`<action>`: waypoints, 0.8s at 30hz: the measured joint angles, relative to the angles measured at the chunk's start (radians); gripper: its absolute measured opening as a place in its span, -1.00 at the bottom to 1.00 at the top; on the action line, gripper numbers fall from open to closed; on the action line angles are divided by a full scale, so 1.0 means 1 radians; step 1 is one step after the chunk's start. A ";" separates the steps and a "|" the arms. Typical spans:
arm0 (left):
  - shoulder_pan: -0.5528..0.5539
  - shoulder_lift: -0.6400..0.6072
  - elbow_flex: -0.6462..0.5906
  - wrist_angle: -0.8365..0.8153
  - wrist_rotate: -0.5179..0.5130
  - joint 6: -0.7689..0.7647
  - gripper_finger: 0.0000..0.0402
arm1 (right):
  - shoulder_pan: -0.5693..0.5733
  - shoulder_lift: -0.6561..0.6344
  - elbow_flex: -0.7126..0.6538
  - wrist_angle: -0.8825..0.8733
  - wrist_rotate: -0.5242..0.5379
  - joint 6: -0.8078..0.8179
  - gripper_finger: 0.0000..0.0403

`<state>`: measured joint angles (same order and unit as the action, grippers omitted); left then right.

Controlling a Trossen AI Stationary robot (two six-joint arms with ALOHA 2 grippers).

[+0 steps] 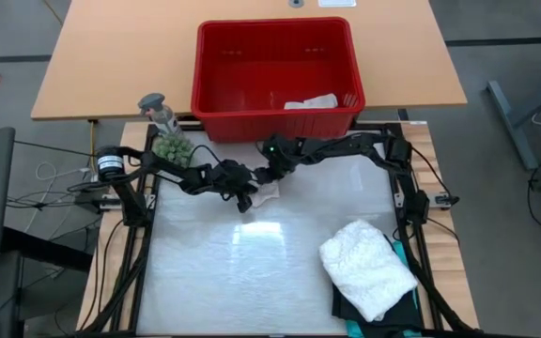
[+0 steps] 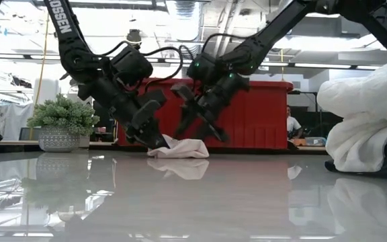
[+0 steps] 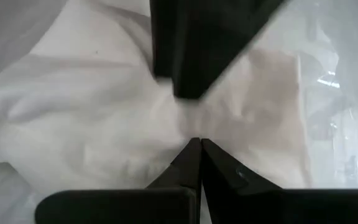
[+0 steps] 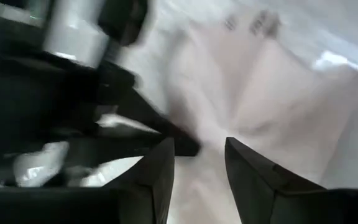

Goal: Fold Laundry from Bin
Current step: Fold the white underwear

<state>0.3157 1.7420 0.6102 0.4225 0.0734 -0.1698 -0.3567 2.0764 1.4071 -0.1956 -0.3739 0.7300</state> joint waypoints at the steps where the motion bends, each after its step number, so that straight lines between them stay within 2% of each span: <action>1: 0.000 0.000 0.000 0.000 0.000 -0.008 -1.00 | -0.002 -0.017 0.000 -0.005 0.000 0.003 -0.17; 3: 0.000 0.000 0.000 0.001 0.001 -0.026 -1.00 | -0.007 -0.059 0.000 -0.016 0.009 -0.007 -0.16; 8: 0.001 -0.038 -0.002 -0.005 0.011 -0.044 -1.00 | -0.010 -0.143 0.002 -0.111 0.113 -0.032 -0.16; 13: 0.004 -0.151 -0.003 -0.017 0.009 -0.055 -1.00 | -0.006 -0.137 -0.002 -0.288 0.134 -0.031 -0.06; 19: 0.006 -0.281 -0.003 -0.055 -0.090 -0.017 -1.00 | 0.022 -0.124 -0.005 -0.262 0.257 0.002 0.24; 22: 0.021 -0.286 -0.002 -0.064 -0.136 0.027 -1.00 | 0.023 -0.125 -0.005 -0.247 0.290 0.003 0.29; 24: 0.041 -0.270 -0.002 -0.067 -0.110 0.003 -1.00 | 0.021 -0.124 -0.005 -0.236 0.294 0.004 0.29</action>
<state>0.3562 1.4725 0.6079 0.3553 -0.0363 -0.1665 -0.3355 1.9522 1.4025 -0.4318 -0.0802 0.7336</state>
